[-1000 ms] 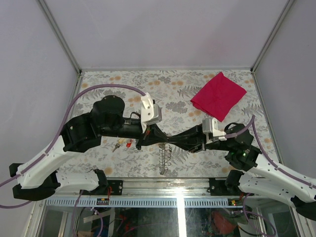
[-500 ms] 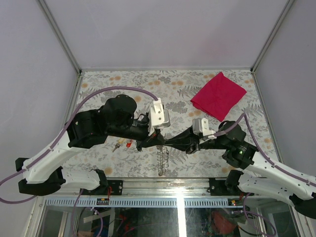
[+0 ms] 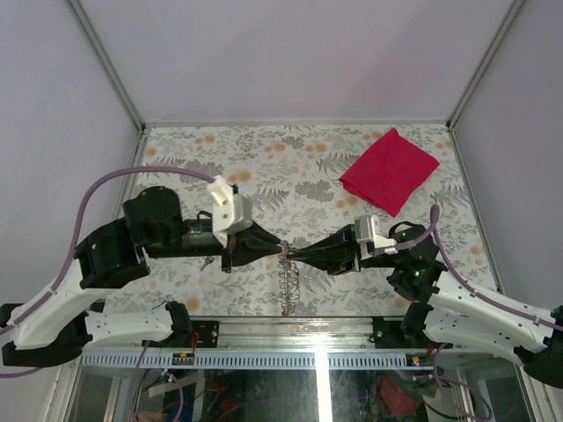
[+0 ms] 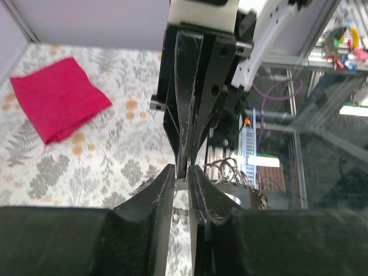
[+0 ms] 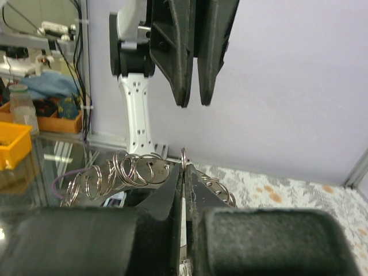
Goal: Put the keys on the keyring
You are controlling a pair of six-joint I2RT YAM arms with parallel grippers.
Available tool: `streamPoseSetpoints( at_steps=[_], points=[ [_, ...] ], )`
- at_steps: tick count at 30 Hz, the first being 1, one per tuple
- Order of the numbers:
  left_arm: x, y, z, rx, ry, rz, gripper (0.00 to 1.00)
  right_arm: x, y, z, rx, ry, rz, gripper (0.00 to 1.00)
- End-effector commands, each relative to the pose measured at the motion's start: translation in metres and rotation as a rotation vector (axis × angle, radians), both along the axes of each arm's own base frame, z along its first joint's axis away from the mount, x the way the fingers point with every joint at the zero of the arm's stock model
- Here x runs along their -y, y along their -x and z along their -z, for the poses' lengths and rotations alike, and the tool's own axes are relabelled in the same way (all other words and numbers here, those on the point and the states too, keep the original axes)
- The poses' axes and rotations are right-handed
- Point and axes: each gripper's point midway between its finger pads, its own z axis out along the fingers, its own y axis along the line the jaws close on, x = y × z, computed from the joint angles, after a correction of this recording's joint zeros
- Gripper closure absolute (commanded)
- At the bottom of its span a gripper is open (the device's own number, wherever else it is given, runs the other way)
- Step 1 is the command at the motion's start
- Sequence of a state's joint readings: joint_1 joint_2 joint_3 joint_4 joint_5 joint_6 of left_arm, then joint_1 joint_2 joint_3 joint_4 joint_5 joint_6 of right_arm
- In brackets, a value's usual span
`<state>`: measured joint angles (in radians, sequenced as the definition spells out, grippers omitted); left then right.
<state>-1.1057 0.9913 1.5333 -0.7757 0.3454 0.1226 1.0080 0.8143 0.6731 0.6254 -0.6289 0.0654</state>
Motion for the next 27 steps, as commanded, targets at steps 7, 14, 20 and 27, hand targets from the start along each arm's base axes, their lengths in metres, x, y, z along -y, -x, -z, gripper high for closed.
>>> streamPoseSetpoints(
  at_steps=[7,14,20,27],
  points=[
    [0.001,0.002,-0.055,0.054,0.370,-0.023,0.76,0.035,0.018,-0.088,0.073,-0.493,-0.053,1.00],
    [0.008,0.010,-0.049,0.037,0.364,0.036,0.69,0.035,0.020,-0.092,0.082,-0.504,-0.065,1.00],
    [0.009,0.012,-0.050,0.039,0.369,0.049,0.69,0.035,0.020,-0.092,0.084,-0.498,-0.063,1.00],
    [0.014,0.013,-0.051,0.038,0.377,0.071,0.69,0.033,0.018,-0.088,0.080,-0.478,-0.055,1.00]
  ],
)
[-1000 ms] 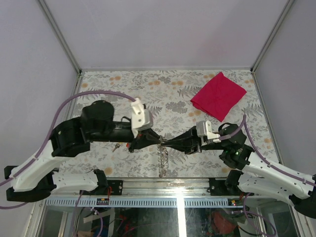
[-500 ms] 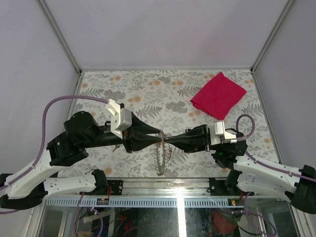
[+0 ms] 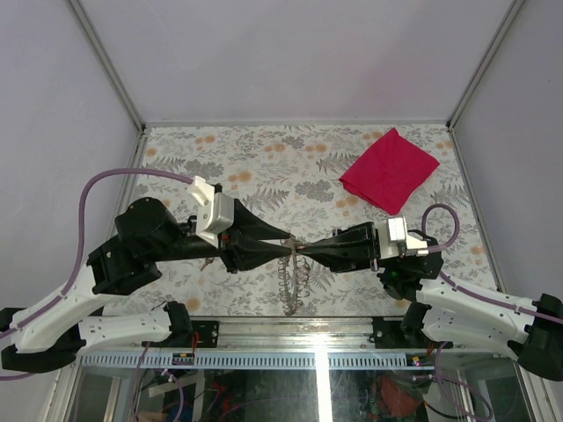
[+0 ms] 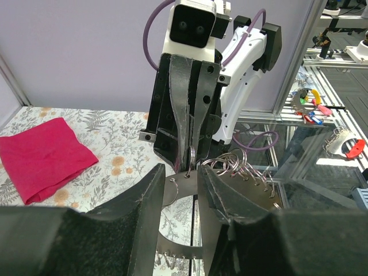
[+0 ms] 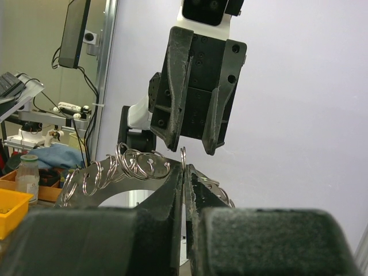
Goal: Put the keys on the keyring
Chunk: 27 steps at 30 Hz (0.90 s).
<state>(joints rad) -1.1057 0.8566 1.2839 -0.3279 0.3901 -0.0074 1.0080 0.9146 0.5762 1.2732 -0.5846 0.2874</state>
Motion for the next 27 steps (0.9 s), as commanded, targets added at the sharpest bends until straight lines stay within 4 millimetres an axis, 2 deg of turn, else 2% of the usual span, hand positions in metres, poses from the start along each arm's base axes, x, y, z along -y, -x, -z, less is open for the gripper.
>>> streamPoseSetpoints(
  at_steps=[1,10,12,16,17,22,27],
  points=[
    [0.005,0.005,-0.016,0.024,0.065,0.036,0.69,0.016,0.006,-0.030,0.048,-0.111,0.019,1.00],
    [0.015,0.004,-0.009,0.011,0.043,0.058,0.74,0.016,0.007,-0.031,0.049,-0.110,0.019,1.00],
    [0.017,0.003,-0.008,0.010,0.038,0.060,0.79,0.016,0.006,-0.031,0.049,-0.111,0.019,1.00],
    [0.017,0.003,-0.006,0.008,0.034,0.060,0.98,0.016,0.007,-0.031,0.049,-0.111,0.018,1.00],
    [0.017,0.004,-0.006,0.007,0.030,0.063,1.00,0.016,0.007,-0.031,0.049,-0.110,0.019,1.00],
    [0.017,0.002,0.000,-0.008,-0.003,0.053,1.00,0.016,0.006,-0.030,0.046,-0.101,0.026,1.00],
    [0.016,-0.001,0.008,-0.029,-0.075,0.035,1.00,0.012,-0.001,-0.021,0.037,-0.037,0.070,0.89]
  ],
)
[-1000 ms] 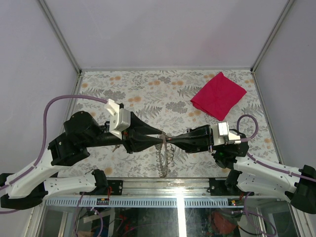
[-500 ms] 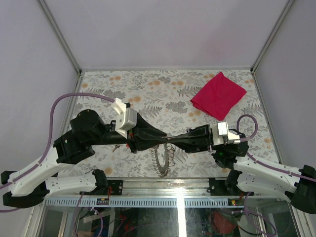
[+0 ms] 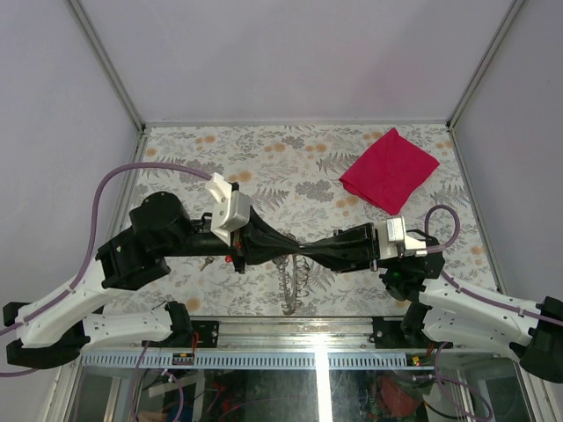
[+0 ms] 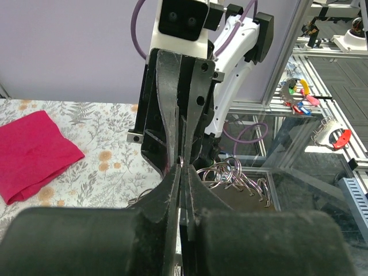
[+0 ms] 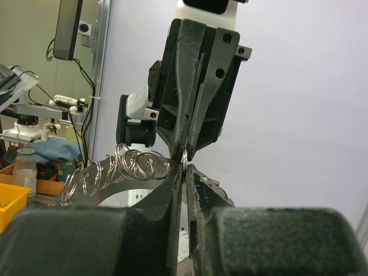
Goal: Put the keys on the keyring
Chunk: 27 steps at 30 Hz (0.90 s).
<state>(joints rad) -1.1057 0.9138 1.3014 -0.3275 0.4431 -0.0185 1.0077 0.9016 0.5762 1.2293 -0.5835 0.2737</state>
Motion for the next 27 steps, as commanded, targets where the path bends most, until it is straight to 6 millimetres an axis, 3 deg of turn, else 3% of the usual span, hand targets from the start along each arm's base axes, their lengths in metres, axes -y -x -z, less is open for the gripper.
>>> streamPoseSetpoints(
  at_steps=[1,13,27],
  points=[
    [0.000,-0.003,0.001,-0.002,-0.051,-0.017,1.00,0.013,0.000,-0.023,0.045,-0.043,0.071,0.87],
    [-0.002,-0.004,0.007,0.005,-0.135,-0.014,1.00,0.012,-0.006,-0.005,0.031,0.089,0.124,0.83],
    [0.001,-0.011,0.016,-0.006,-0.204,-0.036,1.00,0.009,-0.006,0.001,0.057,0.171,0.138,0.82]
  ],
)
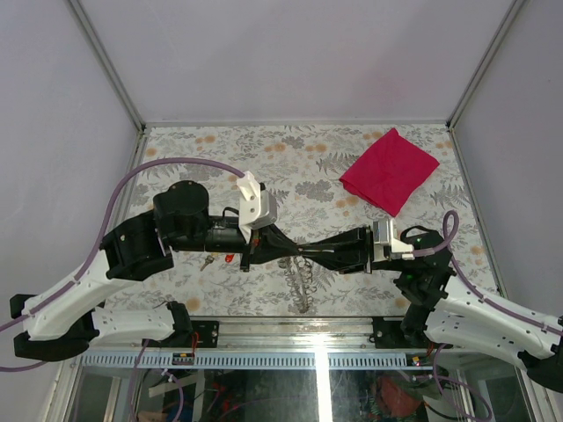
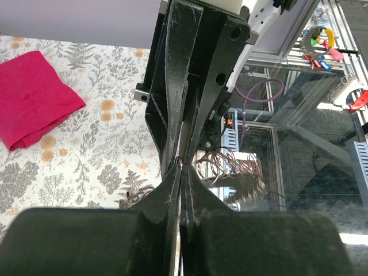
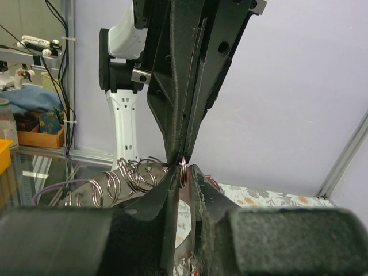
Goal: Put the keys on the keyring
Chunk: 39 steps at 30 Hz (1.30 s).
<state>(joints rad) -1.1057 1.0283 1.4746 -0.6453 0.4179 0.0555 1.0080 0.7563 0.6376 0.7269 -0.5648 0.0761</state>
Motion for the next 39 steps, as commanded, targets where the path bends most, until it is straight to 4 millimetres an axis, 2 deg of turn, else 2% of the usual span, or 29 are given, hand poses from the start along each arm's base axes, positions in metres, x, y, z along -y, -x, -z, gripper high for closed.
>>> streamPoseSetpoints(
  at_steps=[1,27,28,30,35,37,39],
  points=[
    [0.000,-0.004,-0.013,0.036,0.024,-0.017,1.00,0.009,0.004,-0.028,0.062,-0.044,0.019,0.82],
    [-0.004,-0.008,-0.008,0.039,-0.034,-0.039,1.00,0.009,0.004,-0.021,0.076,0.026,0.029,0.80],
    [-0.004,-0.008,-0.008,0.040,-0.032,-0.038,1.00,0.009,0.004,-0.021,0.077,0.026,0.029,0.82],
    [-0.004,-0.008,-0.008,0.039,-0.033,-0.037,1.00,0.008,0.004,-0.020,0.080,0.033,0.028,0.98],
    [-0.005,-0.006,-0.014,0.044,-0.009,-0.037,1.00,0.008,0.006,-0.017,0.097,0.045,0.021,1.00],
    [-0.008,-0.005,-0.020,0.052,0.029,-0.043,0.94,0.009,0.007,-0.018,0.109,0.030,0.020,1.00],
    [-0.011,-0.005,-0.029,0.063,0.080,-0.057,0.84,0.011,0.008,-0.022,0.124,0.002,0.021,1.00]
  ],
)
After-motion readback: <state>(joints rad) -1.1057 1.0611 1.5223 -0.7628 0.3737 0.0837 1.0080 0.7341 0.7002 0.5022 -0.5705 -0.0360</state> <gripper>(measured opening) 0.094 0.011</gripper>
